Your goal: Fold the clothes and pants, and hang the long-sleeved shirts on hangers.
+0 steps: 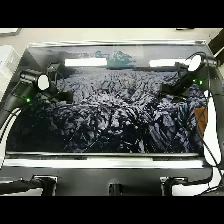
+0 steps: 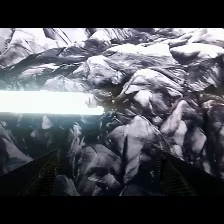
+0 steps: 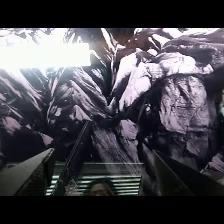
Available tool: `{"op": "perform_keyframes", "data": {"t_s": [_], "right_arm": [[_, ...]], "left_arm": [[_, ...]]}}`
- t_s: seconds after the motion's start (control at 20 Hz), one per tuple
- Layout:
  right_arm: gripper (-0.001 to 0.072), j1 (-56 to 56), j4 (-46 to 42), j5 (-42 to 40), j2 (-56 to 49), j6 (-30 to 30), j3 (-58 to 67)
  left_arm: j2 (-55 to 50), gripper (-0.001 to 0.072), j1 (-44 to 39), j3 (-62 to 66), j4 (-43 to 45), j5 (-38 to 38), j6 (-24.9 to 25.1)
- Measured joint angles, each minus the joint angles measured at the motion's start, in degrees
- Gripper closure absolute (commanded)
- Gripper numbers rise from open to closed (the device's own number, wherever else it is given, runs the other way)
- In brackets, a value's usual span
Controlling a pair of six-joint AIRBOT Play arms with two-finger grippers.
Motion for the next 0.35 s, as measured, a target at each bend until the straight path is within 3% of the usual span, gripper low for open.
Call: {"op": "perform_keyframes", "data": {"t_s": [0.35], "right_arm": [[0.0022,0.0,-0.3,0.0,0.0,0.0,0.0]], "left_arm": [[-0.2,-0.0004,0.0,0.0,0.4,0.1,0.4]]}}
